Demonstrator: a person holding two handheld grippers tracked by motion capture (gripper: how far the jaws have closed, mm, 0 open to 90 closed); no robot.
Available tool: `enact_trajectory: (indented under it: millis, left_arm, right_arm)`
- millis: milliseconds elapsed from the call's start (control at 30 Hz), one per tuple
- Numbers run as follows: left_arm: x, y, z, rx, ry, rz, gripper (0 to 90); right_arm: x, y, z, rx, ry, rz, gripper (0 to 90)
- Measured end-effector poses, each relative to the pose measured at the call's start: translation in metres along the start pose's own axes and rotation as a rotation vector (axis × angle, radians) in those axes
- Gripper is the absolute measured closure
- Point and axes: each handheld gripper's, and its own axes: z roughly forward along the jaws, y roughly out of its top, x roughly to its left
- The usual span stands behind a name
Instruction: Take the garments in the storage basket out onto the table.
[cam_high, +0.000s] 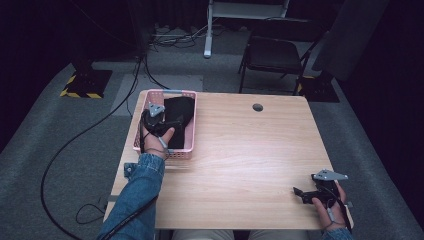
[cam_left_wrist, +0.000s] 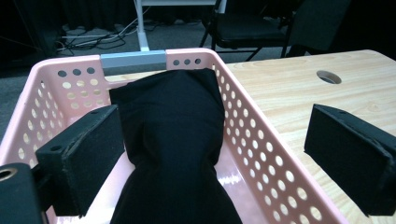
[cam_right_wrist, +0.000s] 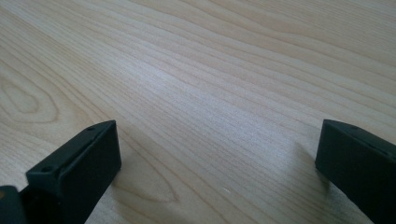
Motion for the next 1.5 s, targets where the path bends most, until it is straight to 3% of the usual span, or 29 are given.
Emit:
enact_trajectory:
  millis: [167,733,933,1167,1367,1500]
  left_arm:
    - [0.001,-0.001,0.007,-0.004,-0.004,0.016,7.7]
    - [0.010,-0.002,0.043,0.026,0.001,-0.006,7.3]
    - [0.015,-0.008,0.057,0.056,0.012,-0.033,7.1]
    - [0.019,-0.012,0.072,0.114,0.035,-0.025,10.2]
    - [0.019,-0.014,0.082,0.159,0.040,0.014,10.0]
    - [0.021,-0.016,0.088,0.206,0.036,0.002,9.6]
  right_arm:
    - [0.000,0.000,0.000,0.000,0.000,0.000,0.0]
    - [0.000,0.000,0.000,0.000,0.000,0.000,0.0]
    - [0.000,0.000,0.000,0.000,0.000,0.000,0.0]
    - [0.000,0.000,0.000,0.000,0.000,0.000,0.0]
    - [0.000,0.000,0.000,0.000,0.000,0.000,0.0]
    - [0.000,0.000,0.000,0.000,0.000,0.000,0.0]
